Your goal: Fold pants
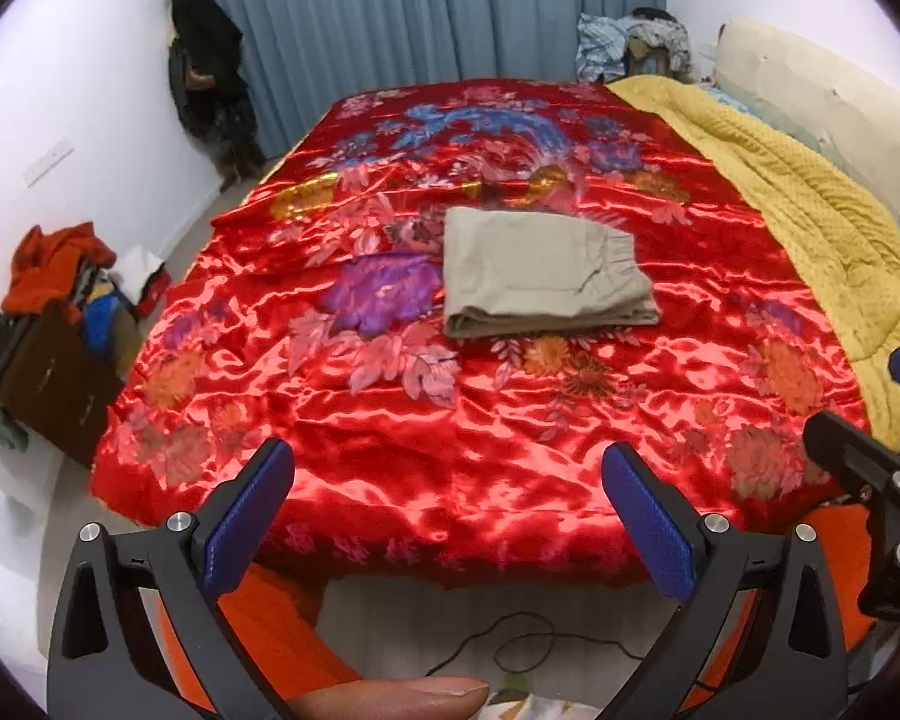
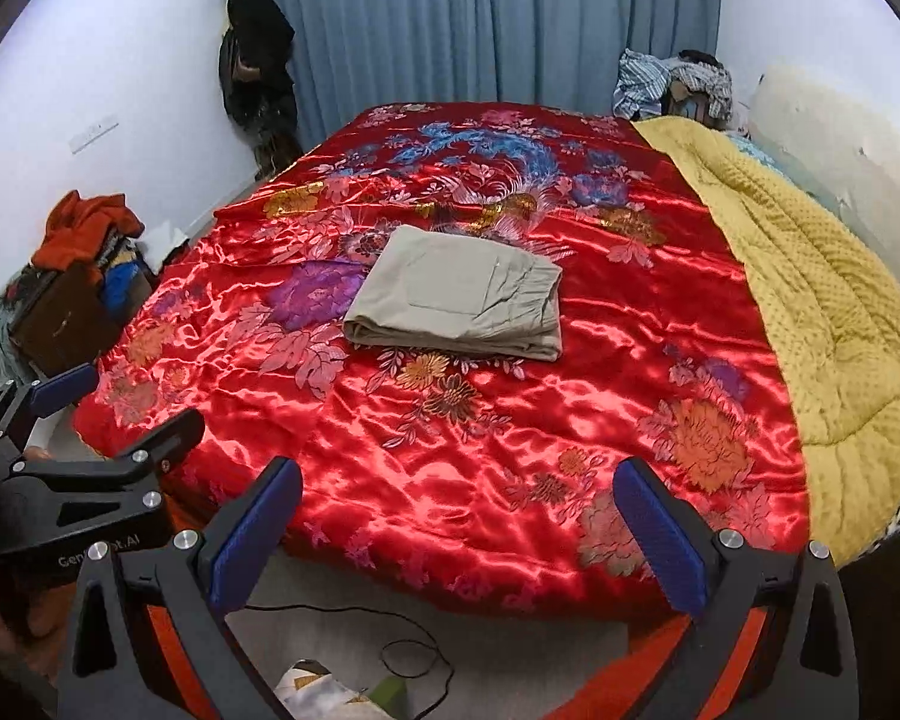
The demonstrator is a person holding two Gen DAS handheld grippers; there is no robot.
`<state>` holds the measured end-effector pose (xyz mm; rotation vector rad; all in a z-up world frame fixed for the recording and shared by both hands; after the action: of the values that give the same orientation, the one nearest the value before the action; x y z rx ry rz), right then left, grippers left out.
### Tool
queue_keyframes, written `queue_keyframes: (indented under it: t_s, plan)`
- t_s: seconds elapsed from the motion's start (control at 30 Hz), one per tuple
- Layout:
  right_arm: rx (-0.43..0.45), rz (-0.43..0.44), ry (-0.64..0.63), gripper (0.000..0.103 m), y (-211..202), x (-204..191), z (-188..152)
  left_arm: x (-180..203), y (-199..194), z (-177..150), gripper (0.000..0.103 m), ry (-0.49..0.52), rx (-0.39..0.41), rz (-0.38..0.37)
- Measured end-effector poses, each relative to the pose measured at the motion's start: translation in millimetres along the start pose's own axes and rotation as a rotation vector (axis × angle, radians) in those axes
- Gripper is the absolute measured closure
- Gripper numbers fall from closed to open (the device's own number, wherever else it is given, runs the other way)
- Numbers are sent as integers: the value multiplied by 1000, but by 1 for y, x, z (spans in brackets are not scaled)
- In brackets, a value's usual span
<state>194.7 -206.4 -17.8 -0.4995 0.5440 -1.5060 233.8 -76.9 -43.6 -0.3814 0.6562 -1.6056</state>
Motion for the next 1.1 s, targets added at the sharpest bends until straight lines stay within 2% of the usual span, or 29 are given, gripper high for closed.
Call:
queue_keyframes:
  t_s: [0.2,1.1]
  plan:
    - [-12,-11,-8,1,12,0,4,-2,8,3,1,-25,-35,-12]
    - [5,-29,-16,1,30,5,17,-4,30,5,1,-47,-65,-9]
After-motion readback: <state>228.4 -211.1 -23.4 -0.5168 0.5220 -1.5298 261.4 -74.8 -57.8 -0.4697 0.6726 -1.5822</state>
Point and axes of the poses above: each gripper's, at about its wrist camera, not at the fingertips, and y roughly the way its jaws point, x to its right, z to its top, the point moved 7 cm from there along y, roughly the way its jaws point, and after that the axes turned 12 degrees about x, right-handed, at the moved point
